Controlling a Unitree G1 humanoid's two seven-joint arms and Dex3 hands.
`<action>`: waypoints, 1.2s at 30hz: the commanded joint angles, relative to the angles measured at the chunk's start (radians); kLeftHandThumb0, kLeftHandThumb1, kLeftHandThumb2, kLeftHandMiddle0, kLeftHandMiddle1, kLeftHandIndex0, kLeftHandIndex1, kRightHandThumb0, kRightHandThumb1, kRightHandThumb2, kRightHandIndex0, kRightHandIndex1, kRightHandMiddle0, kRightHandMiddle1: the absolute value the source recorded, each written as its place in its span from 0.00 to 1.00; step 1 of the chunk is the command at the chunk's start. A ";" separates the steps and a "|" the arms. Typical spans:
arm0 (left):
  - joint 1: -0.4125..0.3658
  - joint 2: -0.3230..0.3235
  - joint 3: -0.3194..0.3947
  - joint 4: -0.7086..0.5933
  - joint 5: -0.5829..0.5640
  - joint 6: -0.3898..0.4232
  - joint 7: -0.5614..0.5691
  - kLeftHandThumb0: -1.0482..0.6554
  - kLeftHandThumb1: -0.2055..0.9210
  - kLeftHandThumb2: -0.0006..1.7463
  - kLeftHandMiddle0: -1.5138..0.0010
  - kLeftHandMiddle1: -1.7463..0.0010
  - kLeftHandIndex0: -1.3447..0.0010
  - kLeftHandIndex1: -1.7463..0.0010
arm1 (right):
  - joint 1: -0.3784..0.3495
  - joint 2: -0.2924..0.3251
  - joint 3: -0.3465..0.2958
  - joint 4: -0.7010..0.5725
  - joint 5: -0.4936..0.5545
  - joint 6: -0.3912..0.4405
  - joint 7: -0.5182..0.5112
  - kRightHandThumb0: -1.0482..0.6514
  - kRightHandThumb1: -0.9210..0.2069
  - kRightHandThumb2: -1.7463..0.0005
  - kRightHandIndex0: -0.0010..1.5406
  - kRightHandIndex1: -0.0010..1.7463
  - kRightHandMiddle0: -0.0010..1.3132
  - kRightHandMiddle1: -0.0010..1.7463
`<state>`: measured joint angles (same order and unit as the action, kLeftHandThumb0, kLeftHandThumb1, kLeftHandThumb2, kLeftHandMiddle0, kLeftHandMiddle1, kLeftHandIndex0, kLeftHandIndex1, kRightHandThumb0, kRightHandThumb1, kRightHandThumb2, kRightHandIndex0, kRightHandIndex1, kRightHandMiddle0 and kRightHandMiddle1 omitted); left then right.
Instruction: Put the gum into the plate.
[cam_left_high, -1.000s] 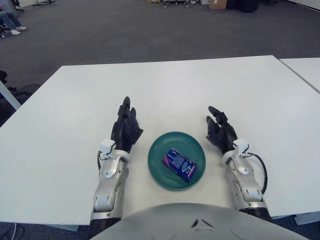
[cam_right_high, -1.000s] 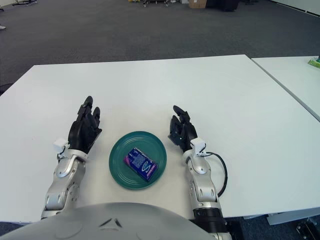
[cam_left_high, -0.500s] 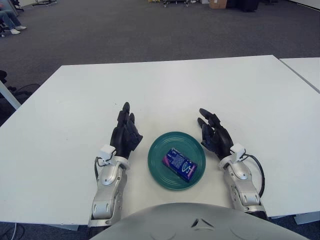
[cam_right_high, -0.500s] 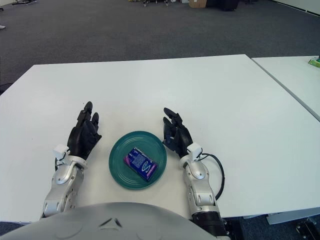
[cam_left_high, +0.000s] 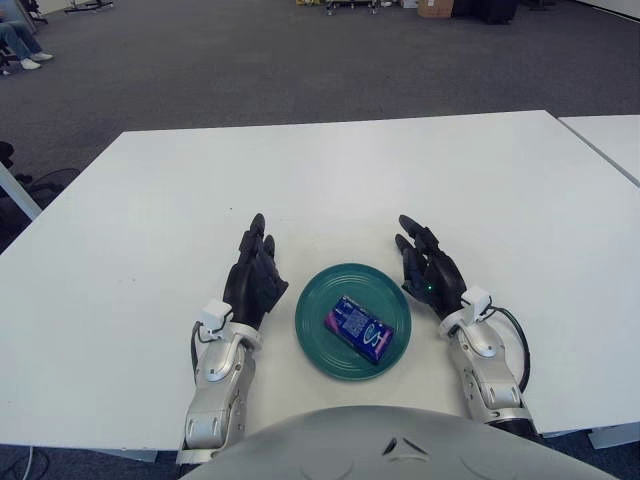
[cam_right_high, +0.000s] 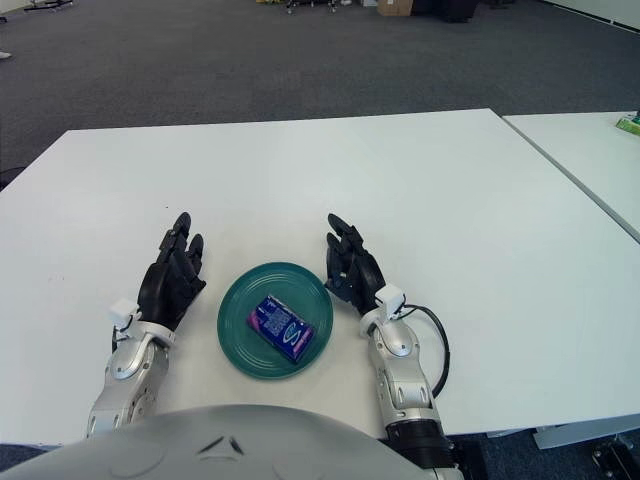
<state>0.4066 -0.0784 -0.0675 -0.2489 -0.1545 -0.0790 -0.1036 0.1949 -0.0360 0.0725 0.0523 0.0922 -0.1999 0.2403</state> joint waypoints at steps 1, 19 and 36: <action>0.031 -0.015 -0.034 0.045 0.036 -0.067 0.009 0.00 1.00 0.62 0.90 0.99 0.99 0.82 | 0.008 -0.005 -0.003 0.020 0.000 0.033 -0.006 0.22 0.00 0.46 0.03 0.00 0.00 0.11; 0.063 -0.050 -0.047 0.117 0.146 -0.123 0.129 0.00 1.00 0.62 0.79 0.98 1.00 0.64 | 0.043 0.004 -0.001 -0.020 -0.086 0.062 -0.131 0.29 0.00 0.42 0.05 0.01 0.00 0.14; 0.051 -0.049 -0.042 0.127 0.094 -0.123 0.121 0.03 1.00 0.62 0.79 0.99 1.00 0.65 | 0.056 0.030 -0.001 -0.110 -0.088 0.165 -0.180 0.30 0.00 0.41 0.04 0.00 0.00 0.13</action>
<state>0.4760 -0.1263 -0.1184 -0.1369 -0.0500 -0.2030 0.0218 0.2377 -0.0142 0.0723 -0.0573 -0.0086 -0.0851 0.0642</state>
